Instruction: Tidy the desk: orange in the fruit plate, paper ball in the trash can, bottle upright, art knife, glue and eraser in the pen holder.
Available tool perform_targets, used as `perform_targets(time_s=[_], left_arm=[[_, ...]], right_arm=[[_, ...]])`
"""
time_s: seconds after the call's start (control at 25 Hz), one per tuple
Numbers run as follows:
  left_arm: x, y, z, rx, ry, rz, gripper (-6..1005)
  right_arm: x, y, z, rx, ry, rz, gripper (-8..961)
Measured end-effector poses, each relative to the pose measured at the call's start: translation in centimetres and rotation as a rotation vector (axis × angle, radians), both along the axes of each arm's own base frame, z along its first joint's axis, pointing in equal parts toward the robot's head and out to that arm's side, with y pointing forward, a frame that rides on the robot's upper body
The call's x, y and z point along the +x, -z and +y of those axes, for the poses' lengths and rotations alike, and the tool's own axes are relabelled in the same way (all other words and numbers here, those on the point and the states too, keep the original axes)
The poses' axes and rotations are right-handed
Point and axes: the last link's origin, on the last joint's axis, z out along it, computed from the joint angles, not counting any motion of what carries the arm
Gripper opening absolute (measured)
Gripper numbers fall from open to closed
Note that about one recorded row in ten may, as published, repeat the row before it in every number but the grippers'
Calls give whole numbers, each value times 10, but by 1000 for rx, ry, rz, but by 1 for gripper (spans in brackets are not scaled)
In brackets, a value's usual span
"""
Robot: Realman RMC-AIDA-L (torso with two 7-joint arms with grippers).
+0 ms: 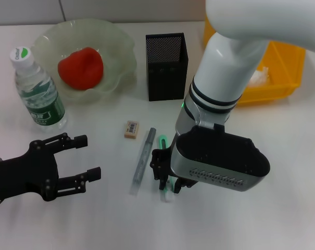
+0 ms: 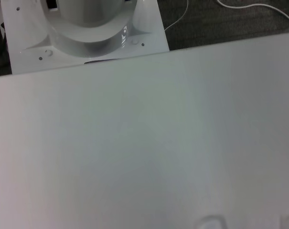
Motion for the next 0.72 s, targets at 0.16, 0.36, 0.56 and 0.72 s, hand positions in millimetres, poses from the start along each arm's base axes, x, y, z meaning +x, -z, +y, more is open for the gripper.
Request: perform_targets(time_s=[0.16,0.36,0.56,0.72], left_arm=[[0,0,0,0,-2,0,812],[0,1,-1,0,-2,0,812],[1,1,0,-1,2,0,812],[2,1,1,-4,7,1,812]], right_arm=[[0,0,0,-2,1,0,246],[1,1,0,-6,-5,-7,244],[1,1,0,-6,-3,-13,243],[2,2,0,-2,-10,-12,242]])
